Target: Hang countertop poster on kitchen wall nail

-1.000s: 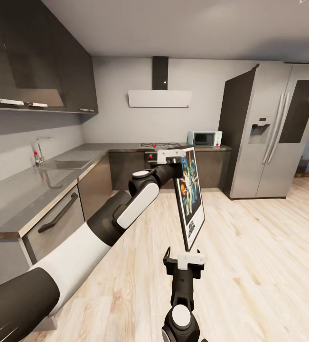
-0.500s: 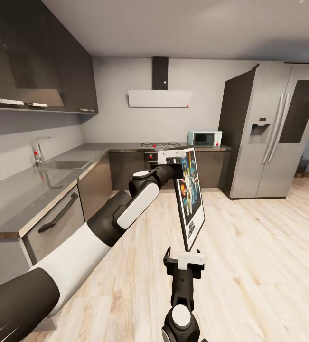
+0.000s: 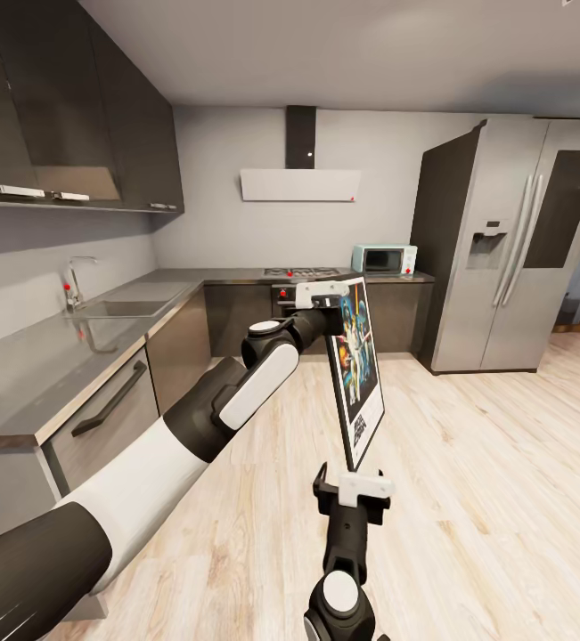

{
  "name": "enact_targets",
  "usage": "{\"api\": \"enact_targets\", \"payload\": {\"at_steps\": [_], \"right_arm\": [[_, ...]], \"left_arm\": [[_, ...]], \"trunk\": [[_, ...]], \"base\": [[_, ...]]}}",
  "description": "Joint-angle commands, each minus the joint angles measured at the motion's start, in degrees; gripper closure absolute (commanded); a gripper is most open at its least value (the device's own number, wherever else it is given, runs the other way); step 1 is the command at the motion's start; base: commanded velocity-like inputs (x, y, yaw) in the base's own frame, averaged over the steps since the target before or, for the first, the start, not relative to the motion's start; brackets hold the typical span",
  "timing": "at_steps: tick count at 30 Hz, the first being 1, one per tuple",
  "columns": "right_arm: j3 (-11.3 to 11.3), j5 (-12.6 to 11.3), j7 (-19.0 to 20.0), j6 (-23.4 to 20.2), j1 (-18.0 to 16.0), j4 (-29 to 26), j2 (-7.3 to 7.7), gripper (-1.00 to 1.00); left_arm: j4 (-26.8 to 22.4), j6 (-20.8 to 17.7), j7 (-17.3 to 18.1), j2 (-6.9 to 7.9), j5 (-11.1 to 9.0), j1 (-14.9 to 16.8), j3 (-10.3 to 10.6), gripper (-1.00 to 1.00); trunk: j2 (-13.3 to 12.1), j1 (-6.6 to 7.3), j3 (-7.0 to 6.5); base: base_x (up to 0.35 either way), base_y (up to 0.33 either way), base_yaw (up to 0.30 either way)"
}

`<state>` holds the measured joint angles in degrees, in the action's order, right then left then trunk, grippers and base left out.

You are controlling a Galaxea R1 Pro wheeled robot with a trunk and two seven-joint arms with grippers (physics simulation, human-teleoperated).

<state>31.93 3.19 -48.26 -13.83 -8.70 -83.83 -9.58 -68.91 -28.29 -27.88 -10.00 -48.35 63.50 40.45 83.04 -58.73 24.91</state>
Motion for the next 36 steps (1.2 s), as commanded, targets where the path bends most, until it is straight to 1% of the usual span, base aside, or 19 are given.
{"api": "enact_targets", "payload": {"at_steps": [1,8,12,18,20,26,36], "right_arm": [[0.06,0.33,-0.55,-0.58,-0.07,-0.02,0.00,-1.00],[0.06,0.33,-0.83,-0.59,-0.16,0.04,0.00,-1.00],[0.06,0.33,-0.87,-0.59,-0.41,0.09,0.00,-1.00],[0.06,0.31,-0.87,-0.60,-0.81,0.28,0.00,-1.00],[0.06,0.30,-0.87,-0.64,-0.97,0.30,0.00,-1.00],[0.06,0.28,-0.89,-0.67,-1.90,0.47,0.00,-1.00],[0.06,0.37,-0.83,-0.68,-2.10,1.32,0.00,-1.00]], "left_arm": [[-0.07,-0.09,-0.55,0.00,-0.42,0.05,0.06,1.00],[-0.08,-0.08,-0.55,0.00,-0.42,0.01,0.12,1.00],[-0.08,-0.08,-0.56,0.00,-0.42,-1.07,0.15,1.00],[-0.11,-0.09,-0.52,0.00,-0.42,-1.38,0.15,1.00],[-0.11,-0.07,-0.53,0.00,-0.42,-1.42,0.27,1.00],[-0.16,-0.06,-0.56,0.00,-0.45,-1.45,1.86,1.00],[-0.24,-0.06,-0.53,0.00,-0.50,-1.45,2.12,1.00]], "trunk": [[0.04,0.00,0.07],[0.04,0.00,0.07],[0.04,0.00,0.07],[0.04,0.00,0.07],[0.04,0.00,0.07],[0.04,0.00,0.07],[0.04,0.00,0.07]], "base": [[0.000,0.000,0.000],[0.000,0.000,0.000],[0.000,0.000,0.000],[0.000,0.000,0.000],[0.000,0.000,0.000],[0.000,0.000,0.000],[0.000,0.000,0.000]]}}
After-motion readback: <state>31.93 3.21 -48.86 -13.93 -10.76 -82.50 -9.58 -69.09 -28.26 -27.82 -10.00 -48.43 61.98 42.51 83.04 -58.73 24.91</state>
